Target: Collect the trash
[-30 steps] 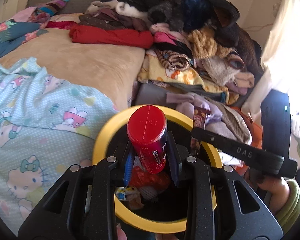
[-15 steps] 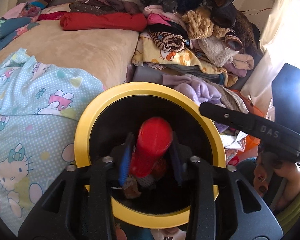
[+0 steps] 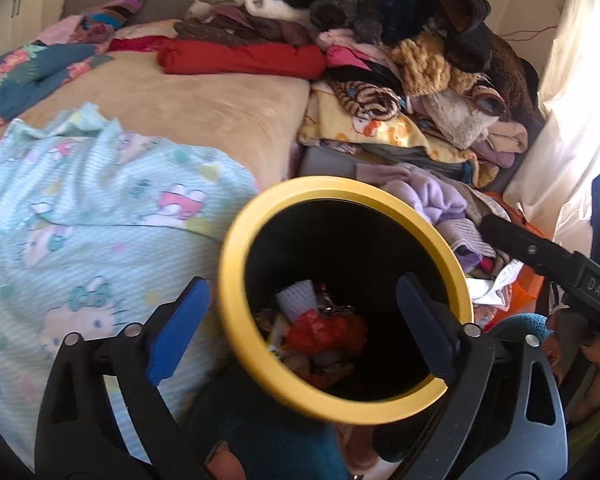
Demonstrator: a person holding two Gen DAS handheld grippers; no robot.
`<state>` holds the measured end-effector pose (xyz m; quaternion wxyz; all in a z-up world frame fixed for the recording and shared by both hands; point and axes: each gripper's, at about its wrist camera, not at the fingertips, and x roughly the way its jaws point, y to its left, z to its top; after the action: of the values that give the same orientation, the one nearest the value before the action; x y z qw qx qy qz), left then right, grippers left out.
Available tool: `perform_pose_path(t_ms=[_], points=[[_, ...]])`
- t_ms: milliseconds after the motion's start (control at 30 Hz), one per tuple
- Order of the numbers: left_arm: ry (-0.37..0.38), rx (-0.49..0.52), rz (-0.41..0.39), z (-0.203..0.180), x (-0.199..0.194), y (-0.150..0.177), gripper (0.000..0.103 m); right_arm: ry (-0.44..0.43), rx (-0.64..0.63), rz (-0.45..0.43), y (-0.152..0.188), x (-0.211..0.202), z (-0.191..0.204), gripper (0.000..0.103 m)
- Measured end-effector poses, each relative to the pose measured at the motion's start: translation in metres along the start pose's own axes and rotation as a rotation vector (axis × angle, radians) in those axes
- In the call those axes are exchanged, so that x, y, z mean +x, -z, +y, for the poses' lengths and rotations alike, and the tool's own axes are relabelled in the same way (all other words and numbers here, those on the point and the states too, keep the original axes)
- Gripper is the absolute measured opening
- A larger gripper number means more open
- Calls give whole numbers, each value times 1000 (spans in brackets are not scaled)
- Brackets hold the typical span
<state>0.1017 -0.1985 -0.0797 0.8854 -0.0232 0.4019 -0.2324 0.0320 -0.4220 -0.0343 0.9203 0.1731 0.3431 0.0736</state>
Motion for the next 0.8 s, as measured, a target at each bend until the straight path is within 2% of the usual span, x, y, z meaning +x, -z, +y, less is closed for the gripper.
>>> perform_pose_path(t_ms=[267,500,667,800], points=[[-98,-27,-94,36,-52,15,92,14,-60,-111,8,-16,33,97],[-198,-38,-207,57,-92,29,92,20,-143,-248,29,-30,75,97],[-237,-75,-267,67,-109,40,92,38,-226,-353,51,-40,105,97],[-261,-75,-301,68,-118,44,92,48,-255,-401,62,-44,114,97]])
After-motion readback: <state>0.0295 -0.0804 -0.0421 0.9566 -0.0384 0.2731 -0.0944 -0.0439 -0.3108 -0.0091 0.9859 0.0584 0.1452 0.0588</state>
